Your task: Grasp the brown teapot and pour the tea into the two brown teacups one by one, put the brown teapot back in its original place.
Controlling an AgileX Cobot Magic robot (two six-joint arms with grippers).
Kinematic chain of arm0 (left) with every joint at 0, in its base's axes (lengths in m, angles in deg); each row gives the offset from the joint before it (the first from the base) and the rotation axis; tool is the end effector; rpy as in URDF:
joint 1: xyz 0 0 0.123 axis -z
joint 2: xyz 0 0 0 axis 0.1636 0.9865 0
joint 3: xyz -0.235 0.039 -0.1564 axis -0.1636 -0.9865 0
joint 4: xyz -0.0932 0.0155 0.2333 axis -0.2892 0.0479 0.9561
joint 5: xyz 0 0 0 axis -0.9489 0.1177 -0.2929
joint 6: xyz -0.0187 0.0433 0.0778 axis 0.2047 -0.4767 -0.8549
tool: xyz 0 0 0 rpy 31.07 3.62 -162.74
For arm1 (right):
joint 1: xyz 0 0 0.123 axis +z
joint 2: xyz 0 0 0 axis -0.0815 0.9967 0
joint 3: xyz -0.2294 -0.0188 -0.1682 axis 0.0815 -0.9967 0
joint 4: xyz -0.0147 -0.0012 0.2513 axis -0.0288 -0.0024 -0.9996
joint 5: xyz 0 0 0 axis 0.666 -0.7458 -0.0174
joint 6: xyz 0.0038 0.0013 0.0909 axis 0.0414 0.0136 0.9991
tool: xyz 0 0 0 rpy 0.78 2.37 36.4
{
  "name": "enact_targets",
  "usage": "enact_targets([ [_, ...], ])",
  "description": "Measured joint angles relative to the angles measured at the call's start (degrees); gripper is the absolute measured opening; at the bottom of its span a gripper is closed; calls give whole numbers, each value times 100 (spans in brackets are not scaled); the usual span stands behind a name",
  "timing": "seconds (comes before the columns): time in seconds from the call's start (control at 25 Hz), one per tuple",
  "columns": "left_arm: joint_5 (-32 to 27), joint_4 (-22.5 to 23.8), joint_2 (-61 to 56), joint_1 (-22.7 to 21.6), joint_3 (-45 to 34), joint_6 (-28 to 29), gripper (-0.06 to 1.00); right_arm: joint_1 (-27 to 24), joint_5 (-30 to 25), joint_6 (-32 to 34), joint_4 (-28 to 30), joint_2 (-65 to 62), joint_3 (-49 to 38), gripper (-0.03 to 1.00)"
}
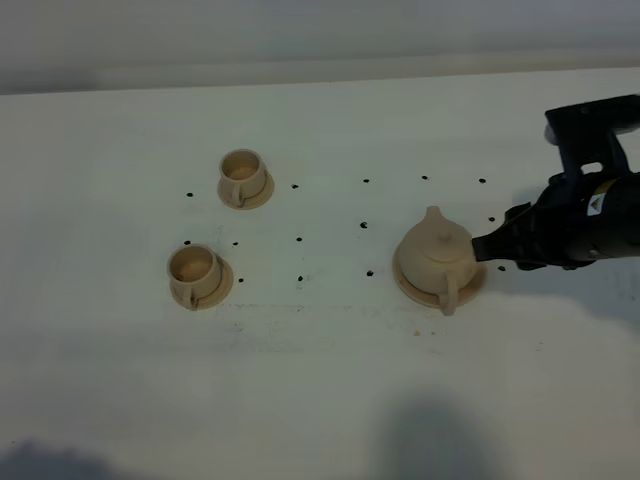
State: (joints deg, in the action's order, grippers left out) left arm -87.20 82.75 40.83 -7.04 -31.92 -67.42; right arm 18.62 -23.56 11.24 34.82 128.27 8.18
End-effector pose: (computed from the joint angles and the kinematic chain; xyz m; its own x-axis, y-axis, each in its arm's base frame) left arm -0.0071 -0.0067 0.2787 -0.4469 0.0602 -0.8925 0.1284 0.9917 0.0026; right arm 0.2619 0.1144 0.2190 -0.8120 -0.1997 -0.5483 -0.2948 0.9513 0.0901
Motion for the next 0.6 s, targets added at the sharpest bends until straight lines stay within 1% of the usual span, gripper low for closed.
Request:
enact_targets([
  [0.12,0,0,0,0,0,0,36,228,-106,123,-22,0,0,38],
  [0.2,0,0,0,0,0,0,36,326,-164,148,-152,0,0,38],
  [0.36,0,0,0,0,0,0,36,378,-161,160,-478,0,0,38],
  [0.6,0,0,0,0,0,2,36,446,-55,300,-498,368,0,38],
])
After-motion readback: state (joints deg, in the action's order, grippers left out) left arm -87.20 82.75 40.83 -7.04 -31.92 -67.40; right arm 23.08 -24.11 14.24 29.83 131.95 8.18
